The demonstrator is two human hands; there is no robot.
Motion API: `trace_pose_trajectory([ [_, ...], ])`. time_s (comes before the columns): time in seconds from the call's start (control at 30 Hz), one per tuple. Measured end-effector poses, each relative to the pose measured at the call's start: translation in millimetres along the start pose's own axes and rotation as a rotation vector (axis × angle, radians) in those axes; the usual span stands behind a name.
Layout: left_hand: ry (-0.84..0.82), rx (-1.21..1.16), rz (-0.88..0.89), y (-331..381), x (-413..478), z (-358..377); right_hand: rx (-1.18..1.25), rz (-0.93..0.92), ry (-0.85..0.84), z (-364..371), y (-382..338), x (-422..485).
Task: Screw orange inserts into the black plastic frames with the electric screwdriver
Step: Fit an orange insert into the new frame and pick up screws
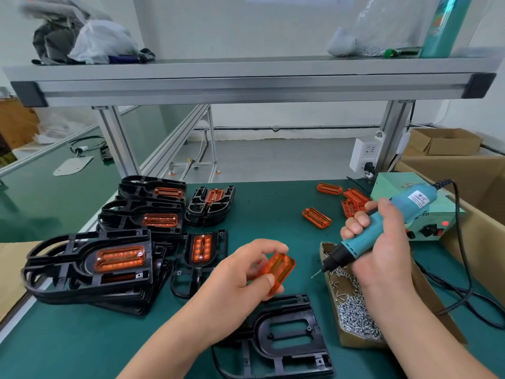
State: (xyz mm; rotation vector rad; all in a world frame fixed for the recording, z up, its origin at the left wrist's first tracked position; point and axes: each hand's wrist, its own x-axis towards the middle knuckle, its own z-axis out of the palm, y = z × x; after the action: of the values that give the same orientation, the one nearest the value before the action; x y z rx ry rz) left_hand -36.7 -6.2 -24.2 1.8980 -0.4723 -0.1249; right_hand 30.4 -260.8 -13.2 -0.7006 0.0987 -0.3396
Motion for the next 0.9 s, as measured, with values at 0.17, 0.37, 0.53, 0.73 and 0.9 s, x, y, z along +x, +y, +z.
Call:
trace_pose_trajectory([
  [0.17,0.119,0.192,-0.007,0,-1,-3,-0.012,-0.005,-0.007,-1,0,-1],
  [0.37,0.085,0.169,-0.063,8,-2,-2,-0.013,-0.014,-0.013,-2,1,-1],
  [0.53,-0.035,0.076,-0.113,15,-7,4,-0.013,-0.013,-0.013,-1,1,-2],
  [0.73,-0.129,0.386,-0.112,26,-14,3,-0.033,-0.015,-0.016,-1,0,-4],
  [0.9,-0.076,0.69,0.009,34,-17,7,-0.037,-0.013,-0.015,-1,0,-4],
])
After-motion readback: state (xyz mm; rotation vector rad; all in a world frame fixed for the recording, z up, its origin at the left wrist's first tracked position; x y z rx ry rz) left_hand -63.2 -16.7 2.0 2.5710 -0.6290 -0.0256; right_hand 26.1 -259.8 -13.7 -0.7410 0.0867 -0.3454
